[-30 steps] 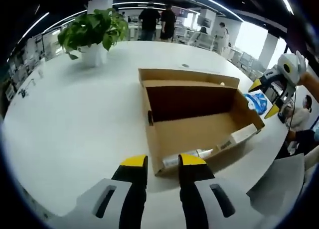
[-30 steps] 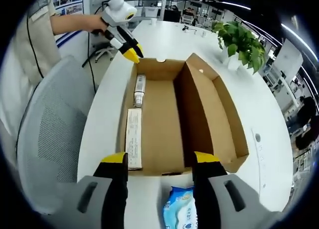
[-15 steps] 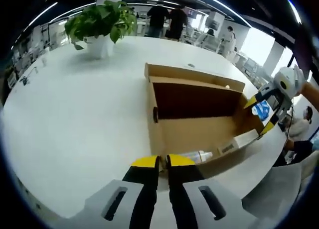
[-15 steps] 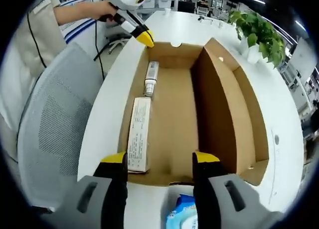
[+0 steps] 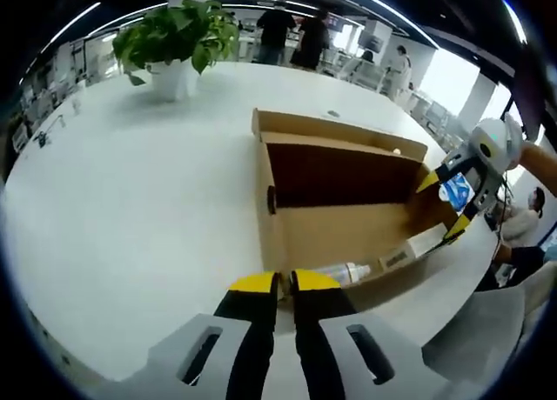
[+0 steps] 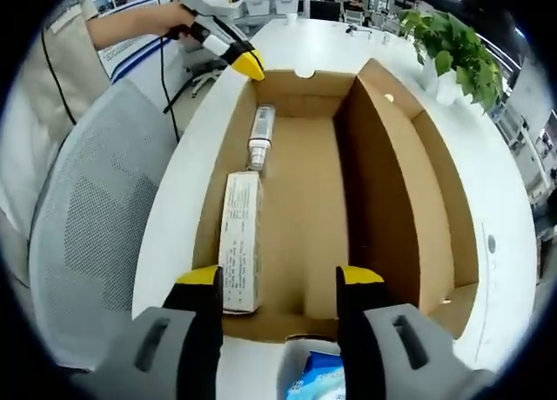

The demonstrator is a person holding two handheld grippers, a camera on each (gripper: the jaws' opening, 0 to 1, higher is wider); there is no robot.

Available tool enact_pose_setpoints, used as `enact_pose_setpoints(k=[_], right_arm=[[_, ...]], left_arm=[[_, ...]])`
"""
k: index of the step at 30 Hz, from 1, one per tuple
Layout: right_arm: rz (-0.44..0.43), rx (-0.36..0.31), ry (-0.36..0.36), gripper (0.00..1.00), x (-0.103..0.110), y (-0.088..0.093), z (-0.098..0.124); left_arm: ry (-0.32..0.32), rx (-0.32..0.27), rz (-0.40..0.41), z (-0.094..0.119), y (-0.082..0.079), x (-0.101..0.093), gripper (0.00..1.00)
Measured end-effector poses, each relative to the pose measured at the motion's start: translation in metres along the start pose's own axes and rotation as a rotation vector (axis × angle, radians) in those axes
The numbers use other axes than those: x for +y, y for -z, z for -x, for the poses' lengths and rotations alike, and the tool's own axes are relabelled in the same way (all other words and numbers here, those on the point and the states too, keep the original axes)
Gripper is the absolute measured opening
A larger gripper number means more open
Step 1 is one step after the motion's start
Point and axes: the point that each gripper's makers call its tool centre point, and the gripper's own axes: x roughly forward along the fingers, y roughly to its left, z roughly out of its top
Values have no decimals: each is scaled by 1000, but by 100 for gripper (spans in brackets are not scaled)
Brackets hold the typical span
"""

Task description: Operate the shoe box by opening the lid, removing the specified soft item, and placing it in the target area until the item is outside and the box remains undamaged.

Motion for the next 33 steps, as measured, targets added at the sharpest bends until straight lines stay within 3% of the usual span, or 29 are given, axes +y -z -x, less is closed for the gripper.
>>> enact_pose_setpoints(k=[6,11,24,33], right_arm=[[-27,-21,-19,44,5,-4,4],[-36,-17,-36,42,14,-3,-6],[-17,10,-58,18,26,-1,-18],[-12,15,-53,16,27,-1,-18]], left_arm=[[0,0,1,-1,0,1,4],[2,1,1,-1,0,1,4],[2,1,-1,-1,1,1,4],[2,1,-1,0,1,-1,4]])
